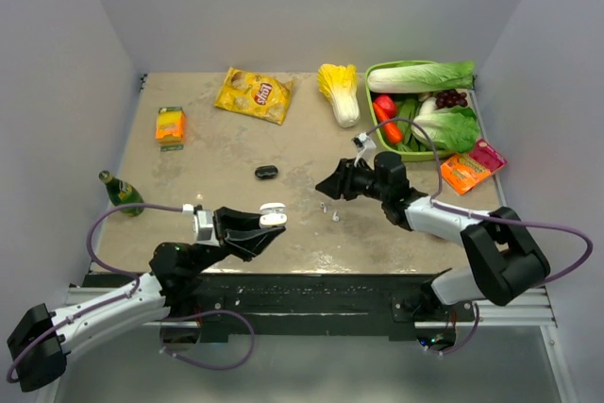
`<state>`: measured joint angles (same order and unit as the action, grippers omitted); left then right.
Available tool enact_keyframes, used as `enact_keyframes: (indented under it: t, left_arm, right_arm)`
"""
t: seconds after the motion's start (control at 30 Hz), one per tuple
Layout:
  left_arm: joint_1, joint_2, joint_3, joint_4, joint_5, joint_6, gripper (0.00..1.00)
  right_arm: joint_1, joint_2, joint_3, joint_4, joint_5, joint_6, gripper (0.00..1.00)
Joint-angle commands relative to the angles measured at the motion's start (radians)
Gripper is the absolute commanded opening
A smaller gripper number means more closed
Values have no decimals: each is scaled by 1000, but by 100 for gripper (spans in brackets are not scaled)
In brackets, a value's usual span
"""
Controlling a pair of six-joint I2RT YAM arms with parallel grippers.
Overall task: Insert the wireless bluetooth earbuds into the charging case
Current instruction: Pick up the earbud from the center of the board.
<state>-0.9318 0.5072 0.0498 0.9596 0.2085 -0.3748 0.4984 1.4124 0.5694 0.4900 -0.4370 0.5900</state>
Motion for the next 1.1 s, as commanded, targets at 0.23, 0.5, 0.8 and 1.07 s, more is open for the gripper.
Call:
enact_keyframes:
  t: [0.23, 0.5, 0.8, 1.07]
  left_arm:
    - [-6, -1, -134, 64, -21, -9, 0]
    - [-6, 27, -140, 97, -23, -18, 0]
    - [-6, 31, -159, 125, -27, -33, 0]
    - [-6, 28, -171, 131, -23, -38, 0]
  right_arm:
    - [8, -18, 139, -322, 257, -77, 78]
    - [152, 78, 242, -510, 579, -118, 69]
    - [196, 169, 294, -554, 604, -78, 64]
    - [239, 220, 300, -542, 613, -64, 59]
